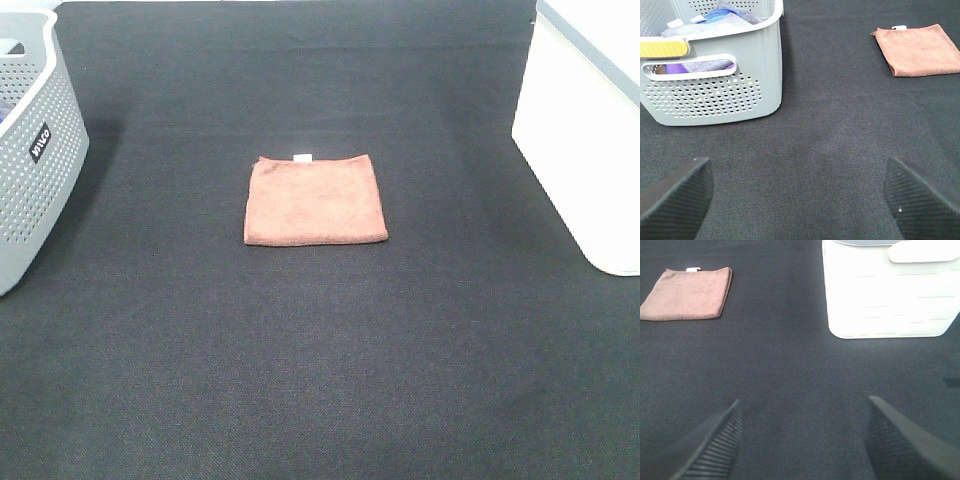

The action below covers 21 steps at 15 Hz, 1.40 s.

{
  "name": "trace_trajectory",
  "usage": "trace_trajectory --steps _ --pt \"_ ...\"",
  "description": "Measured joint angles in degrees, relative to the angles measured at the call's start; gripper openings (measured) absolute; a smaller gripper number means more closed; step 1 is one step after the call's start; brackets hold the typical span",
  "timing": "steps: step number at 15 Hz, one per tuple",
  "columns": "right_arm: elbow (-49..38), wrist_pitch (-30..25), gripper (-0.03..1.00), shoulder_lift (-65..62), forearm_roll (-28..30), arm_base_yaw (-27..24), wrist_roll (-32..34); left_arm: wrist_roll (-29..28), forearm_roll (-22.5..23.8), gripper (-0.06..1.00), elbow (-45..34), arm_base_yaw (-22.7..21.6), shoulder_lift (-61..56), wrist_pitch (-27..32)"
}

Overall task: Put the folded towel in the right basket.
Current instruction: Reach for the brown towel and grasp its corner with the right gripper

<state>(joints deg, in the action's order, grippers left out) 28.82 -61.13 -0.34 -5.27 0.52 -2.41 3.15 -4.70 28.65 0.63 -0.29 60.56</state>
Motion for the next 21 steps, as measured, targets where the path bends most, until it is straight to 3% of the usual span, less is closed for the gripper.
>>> trace_trajectory --steps 3,5,8,11,14,17,19,21 --pt "0.4 0.9 0.65 1.8 0.0 0.0 0.0 0.0 0.0 0.88 0.0 0.0 0.0 0.0" --pt "1.4 5.3 0.65 7.3 -0.9 0.0 -0.1 0.0 0.0 0.88 0.0 0.0 0.0 0.0" --pt "5.5 14.8 0.65 21.9 -3.6 0.0 -0.2 0.0 0.0 0.88 0.0 0.0 0.0 0.0" --pt "14.8 19.9 0.65 40.2 -4.9 0.0 -0.2 0.0 0.0 0.88 0.0 0.0 0.0 0.0" --pt "26.2 18.9 0.65 54.8 -7.3 0.0 -5.2 0.0 0.0 0.88 0.0 0.0 0.0 0.0" --pt "37.2 14.7 0.65 68.3 -13.6 0.0 -11.1 0.0 0.0 0.88 0.0 0.0 0.0 0.0" --pt "43.5 12.6 0.65 76.5 -17.5 0.0 -12.1 0.0 0.0 0.88 0.0 0.0 0.0 0.0" --pt "50.4 11.6 0.65 85.5 -17.8 2.5 -12.2 0.0 0.0 0.88 0.0 0.0 0.0 0.0"
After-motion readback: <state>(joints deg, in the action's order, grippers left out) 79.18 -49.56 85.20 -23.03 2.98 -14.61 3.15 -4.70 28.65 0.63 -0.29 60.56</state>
